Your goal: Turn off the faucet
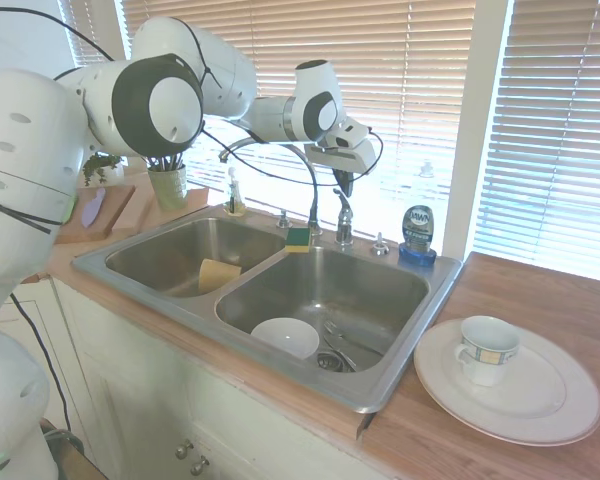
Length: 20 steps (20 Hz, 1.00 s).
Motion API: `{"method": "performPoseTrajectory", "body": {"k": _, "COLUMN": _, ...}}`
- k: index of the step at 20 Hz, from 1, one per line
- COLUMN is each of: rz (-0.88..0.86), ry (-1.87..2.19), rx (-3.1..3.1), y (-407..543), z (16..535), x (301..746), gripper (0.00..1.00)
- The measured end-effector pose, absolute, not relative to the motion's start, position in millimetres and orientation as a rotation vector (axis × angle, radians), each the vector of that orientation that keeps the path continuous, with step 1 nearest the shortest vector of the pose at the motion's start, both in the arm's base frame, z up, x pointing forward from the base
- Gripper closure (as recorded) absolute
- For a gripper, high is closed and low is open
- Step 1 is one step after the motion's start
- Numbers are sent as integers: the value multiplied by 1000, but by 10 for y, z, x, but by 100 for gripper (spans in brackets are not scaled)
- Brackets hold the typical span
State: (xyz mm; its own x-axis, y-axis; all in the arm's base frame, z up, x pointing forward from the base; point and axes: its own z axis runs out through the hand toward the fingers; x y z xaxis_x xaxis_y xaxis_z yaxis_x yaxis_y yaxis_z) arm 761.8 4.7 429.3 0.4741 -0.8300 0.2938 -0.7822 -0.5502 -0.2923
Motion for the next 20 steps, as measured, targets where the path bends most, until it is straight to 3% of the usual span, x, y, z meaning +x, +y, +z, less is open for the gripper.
{"method": "performPoseTrajectory", "body": {"k": 20, "rz": -532, "ry": 1425, "rx": -2637, "y": 73, "z": 4181, "x": 7351, "gripper": 100}}
